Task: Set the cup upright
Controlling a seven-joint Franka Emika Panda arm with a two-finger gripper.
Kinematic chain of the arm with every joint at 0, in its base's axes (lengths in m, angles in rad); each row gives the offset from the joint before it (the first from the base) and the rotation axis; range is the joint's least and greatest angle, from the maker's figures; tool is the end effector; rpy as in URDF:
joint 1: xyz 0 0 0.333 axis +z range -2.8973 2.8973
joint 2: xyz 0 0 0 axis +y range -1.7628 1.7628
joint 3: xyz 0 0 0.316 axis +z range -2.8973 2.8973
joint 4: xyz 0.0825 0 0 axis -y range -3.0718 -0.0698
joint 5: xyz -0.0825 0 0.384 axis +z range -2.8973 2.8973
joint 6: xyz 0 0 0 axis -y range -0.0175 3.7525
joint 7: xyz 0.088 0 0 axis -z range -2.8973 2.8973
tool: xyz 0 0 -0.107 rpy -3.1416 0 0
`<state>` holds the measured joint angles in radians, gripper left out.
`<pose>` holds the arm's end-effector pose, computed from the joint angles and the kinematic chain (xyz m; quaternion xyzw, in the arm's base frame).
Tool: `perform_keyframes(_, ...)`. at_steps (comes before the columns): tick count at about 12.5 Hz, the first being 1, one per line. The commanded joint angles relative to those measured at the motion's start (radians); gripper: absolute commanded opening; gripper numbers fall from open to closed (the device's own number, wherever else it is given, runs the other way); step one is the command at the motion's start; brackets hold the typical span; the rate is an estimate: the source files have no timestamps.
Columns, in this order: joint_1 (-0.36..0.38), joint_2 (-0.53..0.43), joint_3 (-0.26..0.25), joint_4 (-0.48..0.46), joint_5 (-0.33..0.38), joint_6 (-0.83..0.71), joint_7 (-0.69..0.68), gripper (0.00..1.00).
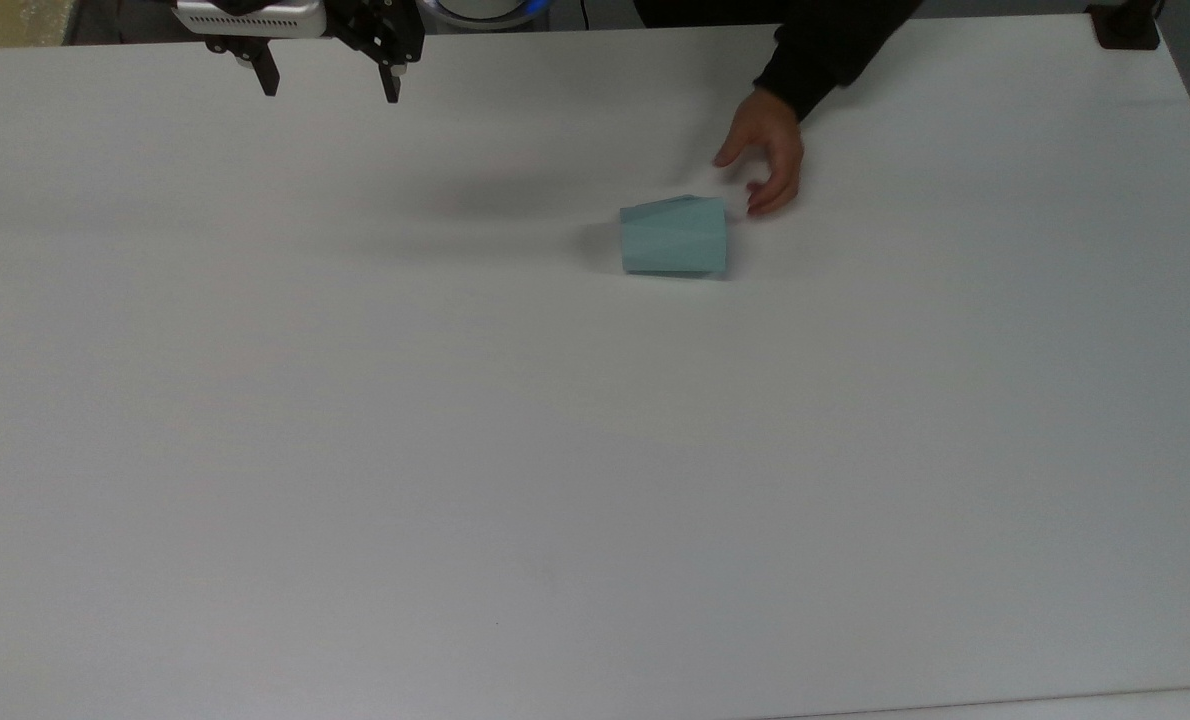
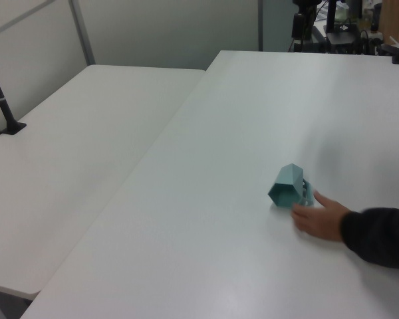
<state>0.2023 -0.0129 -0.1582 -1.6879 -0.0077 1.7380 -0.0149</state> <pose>0.5630 0.0236 0.5908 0.9991 0.0300 0.0315 0.0023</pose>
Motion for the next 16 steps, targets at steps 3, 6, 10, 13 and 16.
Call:
perform_keyframes(3,-0.024,-0.035,-0.015,-0.016,0.008,-0.028,-0.005,1.0)
perform_keyframes(6,-0.021,-0.035,-0.017,-0.019,0.008,-0.066,-0.008,1.0)
perform_keyframes(10,0.031,-0.033,0.002,-0.012,0.031,-0.061,0.123,1.0)
perform_keyframes(13,0.182,-0.007,0.002,0.052,-0.007,-0.051,0.268,1.0)
perform_keyframes(16,0.388,0.106,0.016,0.108,-0.173,-0.051,0.473,1.0)
